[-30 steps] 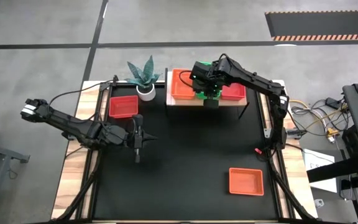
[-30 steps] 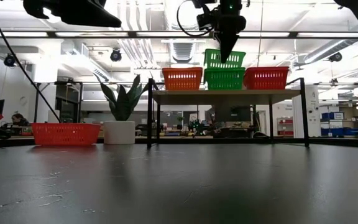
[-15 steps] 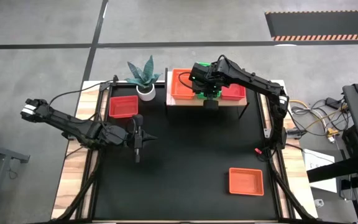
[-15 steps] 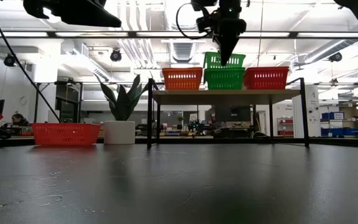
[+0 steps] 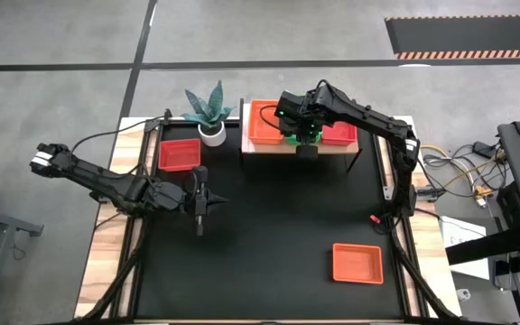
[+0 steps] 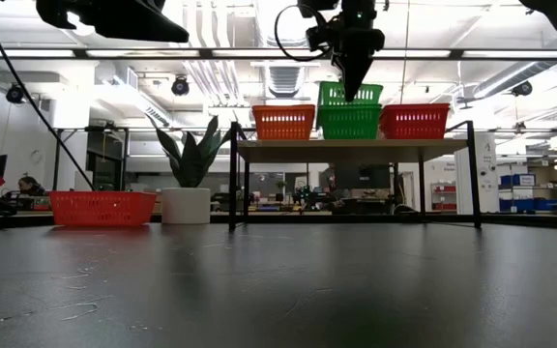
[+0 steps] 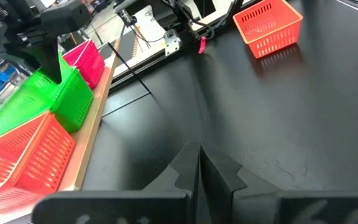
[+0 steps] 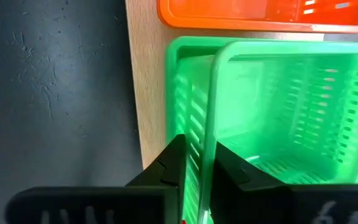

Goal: Stack baskets on shelf by color
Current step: Stack the green bin on top of the green bins on the shelf

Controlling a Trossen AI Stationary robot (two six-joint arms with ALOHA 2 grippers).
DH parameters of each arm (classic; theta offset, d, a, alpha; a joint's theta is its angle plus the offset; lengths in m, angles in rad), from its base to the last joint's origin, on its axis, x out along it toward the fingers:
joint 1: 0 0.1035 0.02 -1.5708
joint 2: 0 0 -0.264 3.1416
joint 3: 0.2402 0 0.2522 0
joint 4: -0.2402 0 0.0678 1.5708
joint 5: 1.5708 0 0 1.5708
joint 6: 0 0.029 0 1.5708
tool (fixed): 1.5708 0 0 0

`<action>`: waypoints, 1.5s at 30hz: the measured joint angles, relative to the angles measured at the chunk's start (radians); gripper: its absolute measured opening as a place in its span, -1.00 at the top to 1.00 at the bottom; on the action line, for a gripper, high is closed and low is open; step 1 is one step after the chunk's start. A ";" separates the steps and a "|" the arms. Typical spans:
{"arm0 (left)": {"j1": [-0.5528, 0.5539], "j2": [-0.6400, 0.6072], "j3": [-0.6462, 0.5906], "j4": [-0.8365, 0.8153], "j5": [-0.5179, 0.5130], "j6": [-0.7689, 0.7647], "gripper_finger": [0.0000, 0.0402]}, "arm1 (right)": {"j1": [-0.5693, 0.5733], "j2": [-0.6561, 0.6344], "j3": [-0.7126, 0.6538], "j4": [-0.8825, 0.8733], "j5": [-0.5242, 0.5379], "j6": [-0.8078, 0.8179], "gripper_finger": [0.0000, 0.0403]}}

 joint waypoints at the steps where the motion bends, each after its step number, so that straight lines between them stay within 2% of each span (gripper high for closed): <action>1: 0.000 0.000 0.000 0.000 0.000 0.000 1.00 | 0.000 0.000 0.000 0.001 0.000 0.000 0.77; 11: 0.000 0.000 0.000 0.000 0.000 0.000 1.00 | 0.000 -0.009 0.005 -0.034 0.000 0.042 0.50; 18: 0.000 0.000 -0.002 -0.002 0.000 0.000 1.00 | 0.011 -0.045 0.017 -0.030 -0.005 0.107 0.57; 24: 0.000 0.000 -0.012 -0.003 0.000 -0.001 1.00 | 0.042 -0.121 -0.006 -0.025 -0.179 0.124 0.73; 31: 0.000 0.000 -0.013 -0.001 0.000 -0.012 1.00 | 0.067 -0.198 -0.162 0.034 -0.177 0.131 0.94; 36: 0.000 0.000 -0.013 0.000 0.000 -0.028 1.00 | 0.065 -0.255 -0.349 0.156 -0.174 0.117 0.96; 42: 0.000 0.000 -0.013 -0.001 0.000 -0.028 1.00 | 0.057 -0.277 -0.466 0.229 -0.023 0.115 0.96; 45: 0.000 0.000 -0.013 0.000 0.000 -0.028 1.00 | 0.049 -0.279 -0.476 0.232 -0.008 0.116 0.96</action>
